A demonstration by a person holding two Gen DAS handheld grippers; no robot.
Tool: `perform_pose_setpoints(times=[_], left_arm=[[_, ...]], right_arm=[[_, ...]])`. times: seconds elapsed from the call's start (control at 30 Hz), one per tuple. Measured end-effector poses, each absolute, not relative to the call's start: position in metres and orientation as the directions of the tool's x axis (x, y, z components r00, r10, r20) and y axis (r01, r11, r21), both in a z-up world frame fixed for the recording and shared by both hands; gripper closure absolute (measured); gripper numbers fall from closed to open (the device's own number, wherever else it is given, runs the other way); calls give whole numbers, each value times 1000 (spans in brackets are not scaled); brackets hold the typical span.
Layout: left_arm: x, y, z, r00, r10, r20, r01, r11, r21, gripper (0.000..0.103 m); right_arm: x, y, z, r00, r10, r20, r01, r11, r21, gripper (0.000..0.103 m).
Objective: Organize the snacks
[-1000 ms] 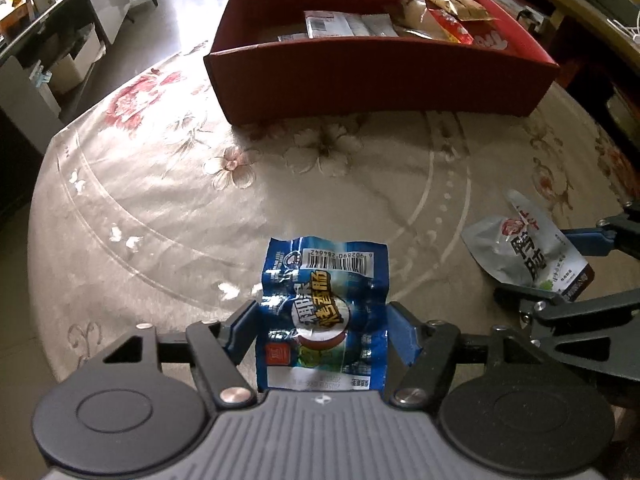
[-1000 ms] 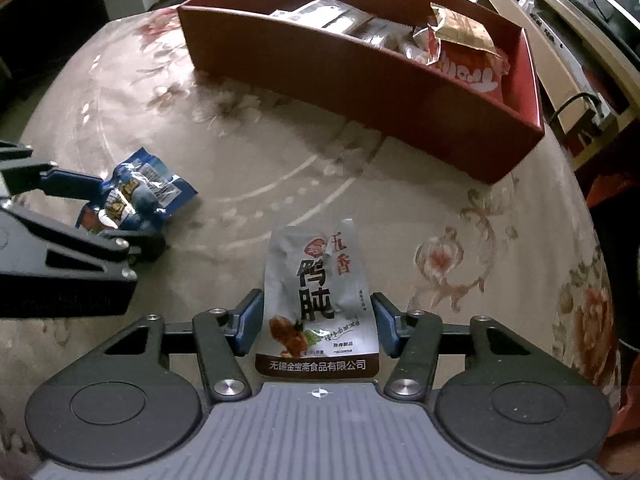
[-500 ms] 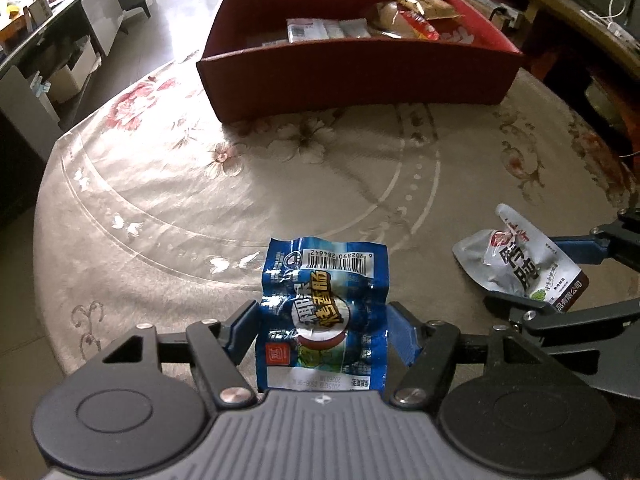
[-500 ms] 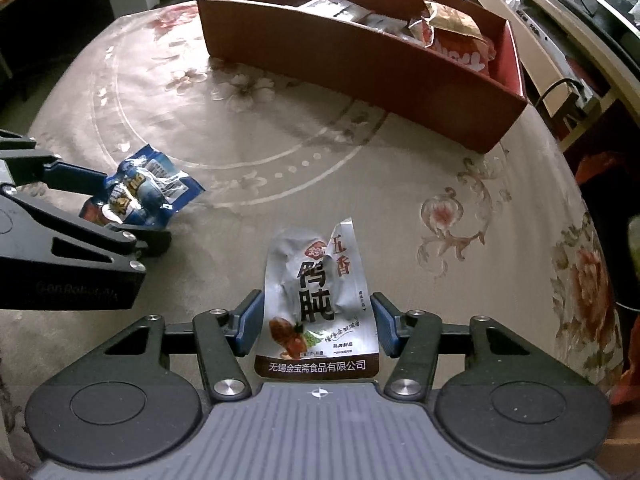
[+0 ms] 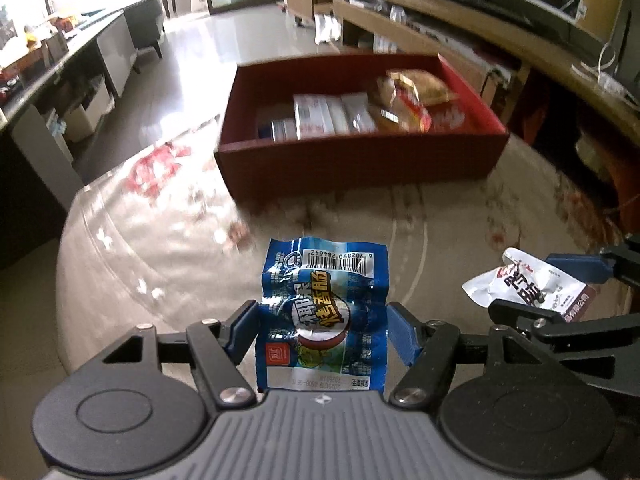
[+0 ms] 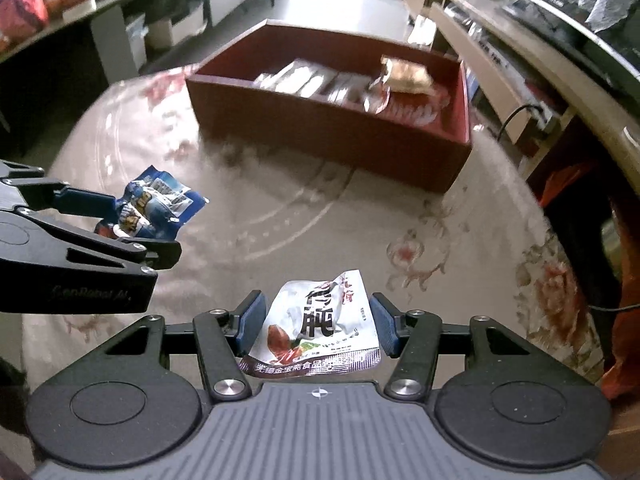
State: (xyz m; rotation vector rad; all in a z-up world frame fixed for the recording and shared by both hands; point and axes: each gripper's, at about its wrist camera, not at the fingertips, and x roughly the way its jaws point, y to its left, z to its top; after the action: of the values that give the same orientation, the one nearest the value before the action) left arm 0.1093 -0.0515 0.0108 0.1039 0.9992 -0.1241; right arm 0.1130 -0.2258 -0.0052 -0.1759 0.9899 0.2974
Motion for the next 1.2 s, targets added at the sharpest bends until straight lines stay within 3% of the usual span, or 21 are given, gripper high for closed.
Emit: perform_pose_setpoints(times=[0.53, 0.6, 0.73, 0.9, 0.97, 1.1, 1.17, 1.2], left_arm=[[151, -53, 48, 616, -61, -785, 105, 994, 6, 31], [157, -54, 51, 622, -64, -781, 103, 995, 1, 31], [168, -55, 53, 625, -59, -778, 96, 995, 1, 31], [167, -46, 37, 590, -43, -806, 92, 996, 14, 31], [165, -34, 31, 569, -36, -822, 75, 997, 9, 31], [162, -17, 27, 546, -53, -836, 58, 998, -26, 31], [159, -11, 25, 543, -54, -838, 55, 998, -28, 31], [158, -9, 24, 539, -54, -840, 53, 998, -30, 31]], right_arm=[[153, -233, 35, 634, 176, -753, -266, 964, 1, 39], [159, -233, 38, 639, 188, -746, -266, 964, 16, 54], [171, -234, 43, 648, 185, -739, -259, 966, 14, 60], [177, -237, 23, 591, 163, -790, -261, 965, 3, 59], [179, -238, 9, 542, 155, -826, -257, 966, 13, 48], [178, -219, -12, 467, 173, -867, -350, 937, -1, 44], [175, -196, -14, 457, 190, -869, -469, 882, -54, 24], [175, -185, -16, 455, 198, -868, -521, 850, -79, 22]])
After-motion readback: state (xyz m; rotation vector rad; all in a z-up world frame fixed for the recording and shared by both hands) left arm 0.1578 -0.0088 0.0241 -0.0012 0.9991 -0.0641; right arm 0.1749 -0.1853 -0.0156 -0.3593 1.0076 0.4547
